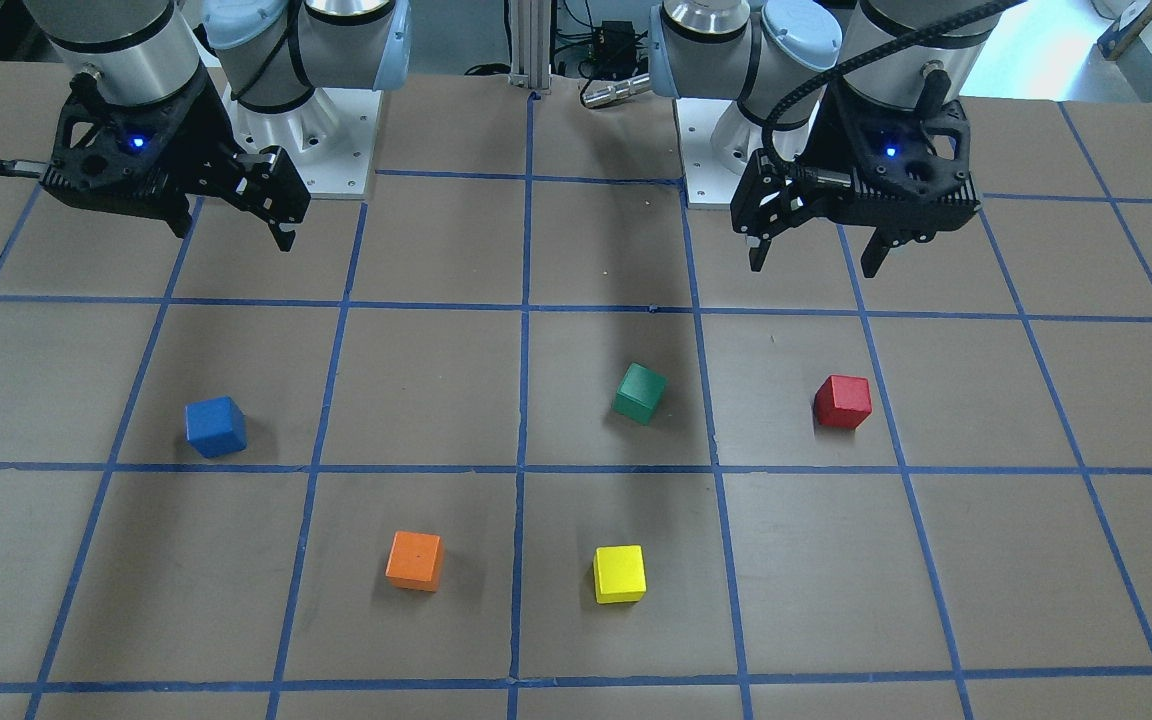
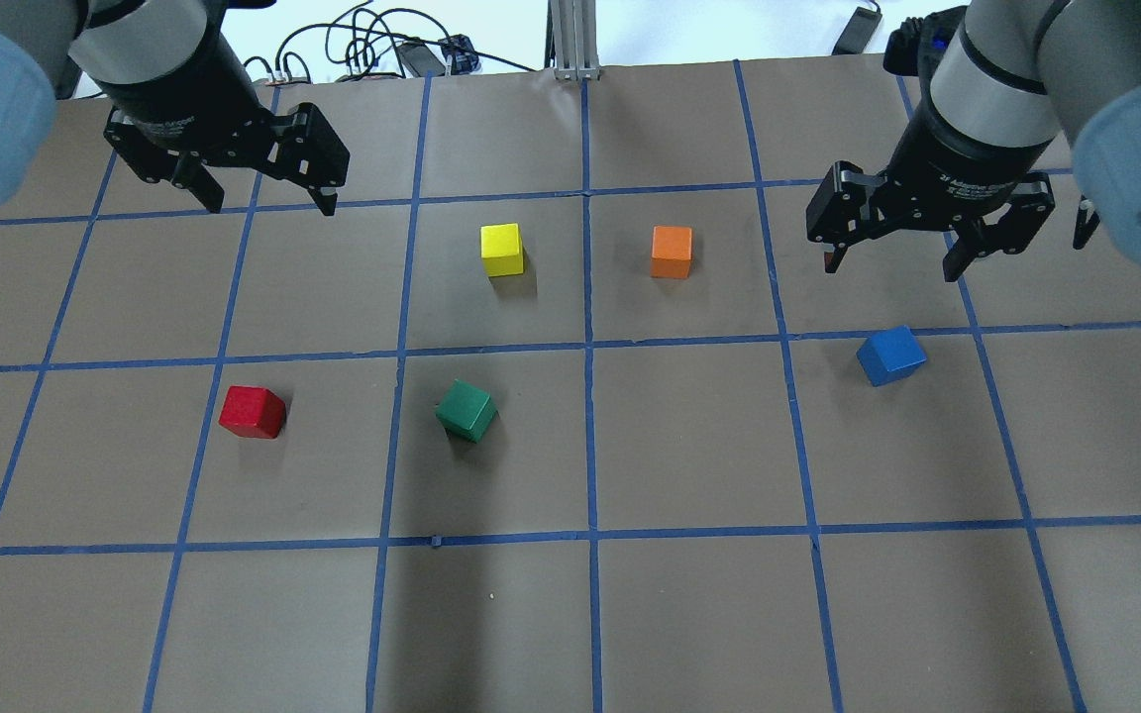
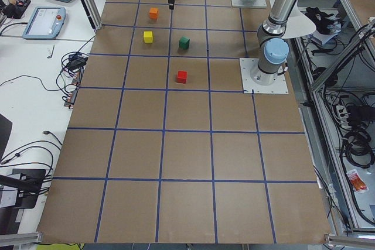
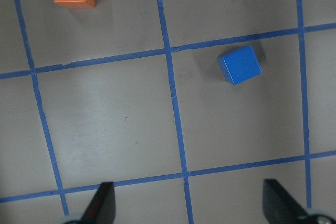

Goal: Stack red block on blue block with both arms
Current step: 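Move the left gripper down toward the red cube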

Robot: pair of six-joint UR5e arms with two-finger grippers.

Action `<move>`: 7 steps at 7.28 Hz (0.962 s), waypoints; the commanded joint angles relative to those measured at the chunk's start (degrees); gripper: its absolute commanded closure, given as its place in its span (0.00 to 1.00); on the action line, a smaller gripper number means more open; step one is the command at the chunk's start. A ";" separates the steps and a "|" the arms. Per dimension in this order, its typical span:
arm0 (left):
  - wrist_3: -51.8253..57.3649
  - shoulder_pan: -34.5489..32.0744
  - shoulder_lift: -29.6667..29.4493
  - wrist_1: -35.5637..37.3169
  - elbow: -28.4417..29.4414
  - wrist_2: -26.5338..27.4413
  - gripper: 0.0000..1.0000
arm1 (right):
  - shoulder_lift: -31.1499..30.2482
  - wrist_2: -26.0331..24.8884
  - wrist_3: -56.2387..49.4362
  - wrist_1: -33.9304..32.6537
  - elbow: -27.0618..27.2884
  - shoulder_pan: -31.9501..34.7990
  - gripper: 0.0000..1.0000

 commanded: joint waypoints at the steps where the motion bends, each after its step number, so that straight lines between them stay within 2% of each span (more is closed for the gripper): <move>1: -0.25 0.39 -0.12 0.78 -0.95 -0.50 0.00 | 0.00 0.00 0.00 0.00 0.00 0.00 0.00; 5: -0.34 1.62 0.75 -0.18 -1.39 -0.41 0.00 | 0.00 0.00 0.00 0.00 0.00 0.00 0.00; 6: -0.16 3.28 0.75 -4.36 -0.95 -0.50 0.00 | 0.00 0.00 0.00 0.00 0.00 0.00 0.00; 7: 0.01 4.95 0.75 -5.54 -0.95 -0.50 0.00 | 0.00 0.00 0.00 0.09 0.00 0.00 0.00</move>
